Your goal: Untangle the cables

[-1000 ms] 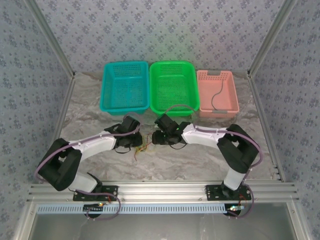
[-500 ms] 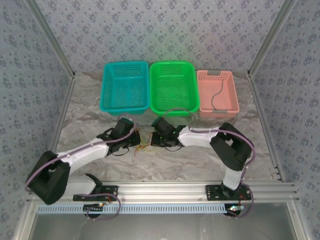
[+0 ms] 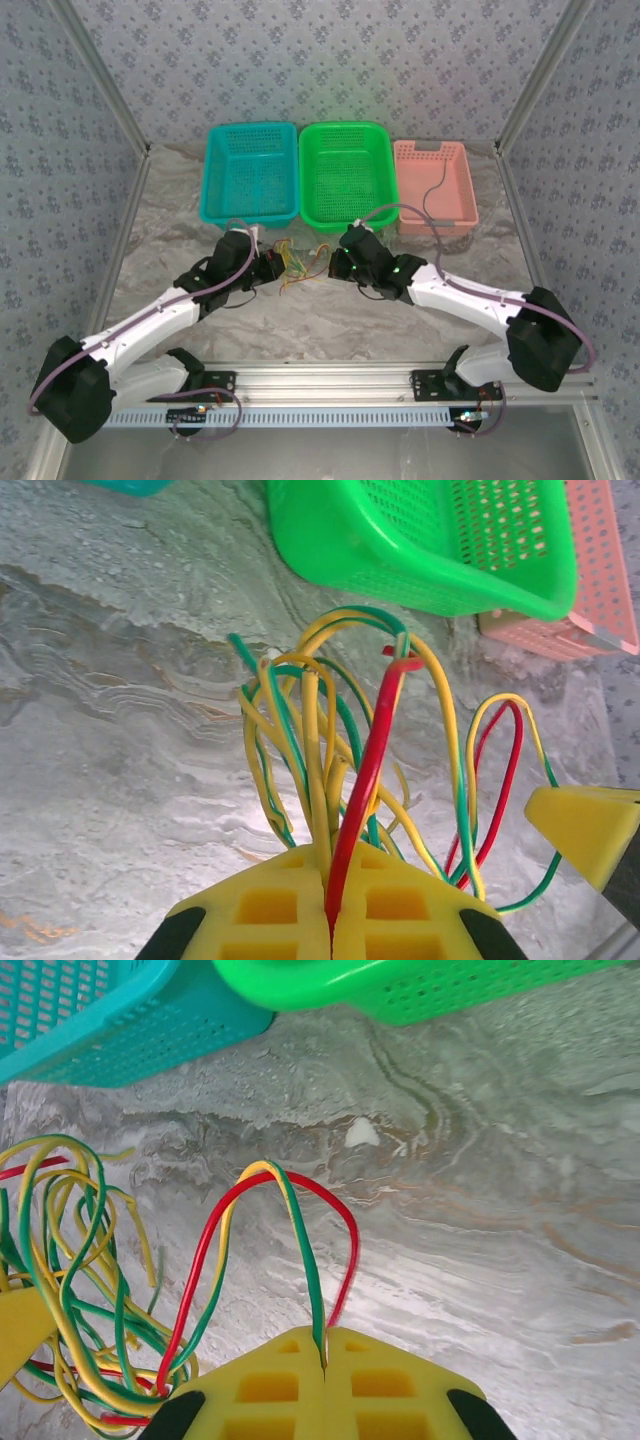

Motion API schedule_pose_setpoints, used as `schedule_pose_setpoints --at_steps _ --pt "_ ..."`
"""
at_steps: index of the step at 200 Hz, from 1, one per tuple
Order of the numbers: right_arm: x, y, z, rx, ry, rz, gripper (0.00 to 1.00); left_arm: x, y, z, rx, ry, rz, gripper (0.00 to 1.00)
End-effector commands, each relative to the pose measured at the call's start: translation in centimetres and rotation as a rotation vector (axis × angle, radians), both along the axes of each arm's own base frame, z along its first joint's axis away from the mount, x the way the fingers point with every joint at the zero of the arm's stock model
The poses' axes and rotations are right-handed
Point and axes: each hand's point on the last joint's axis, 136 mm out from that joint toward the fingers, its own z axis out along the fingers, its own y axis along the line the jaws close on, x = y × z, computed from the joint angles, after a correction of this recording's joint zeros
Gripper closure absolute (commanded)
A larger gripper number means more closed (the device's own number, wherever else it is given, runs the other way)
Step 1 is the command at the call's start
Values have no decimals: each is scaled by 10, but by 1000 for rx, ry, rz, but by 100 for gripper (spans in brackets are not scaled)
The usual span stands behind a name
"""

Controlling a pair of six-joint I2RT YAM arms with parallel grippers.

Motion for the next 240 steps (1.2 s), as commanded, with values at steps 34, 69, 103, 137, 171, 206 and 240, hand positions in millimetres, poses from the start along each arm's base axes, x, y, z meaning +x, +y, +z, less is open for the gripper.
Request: schedule_pose_setpoints --at_steps 34,69,103,137,171,206,240 --pt "1 -58 -11 -183 -14 -119 100 2 9 -12 -7 29 53 100" --pt "-1 -72 -15 -216 -8 -162 100 2 8 -22 18 59 51 100" --pt "-1 -94 -3 -253 -34 -211 100 -4 24 -38 118 94 74 100" --pt "-2 -120 2 -294 -34 -264 100 -5 34 -39 154 89 105 100" --pt "-2 -130 9 -298 -48 -276 100 -5 32 -37 164 89 89 100" --pt "-4 -144 13 -329 -55 -302 100 -5 37 -40 214 100 97 100" --pt "-4 -159 22 -340 -67 -324 100 -5 44 -39 251 96 112 100"
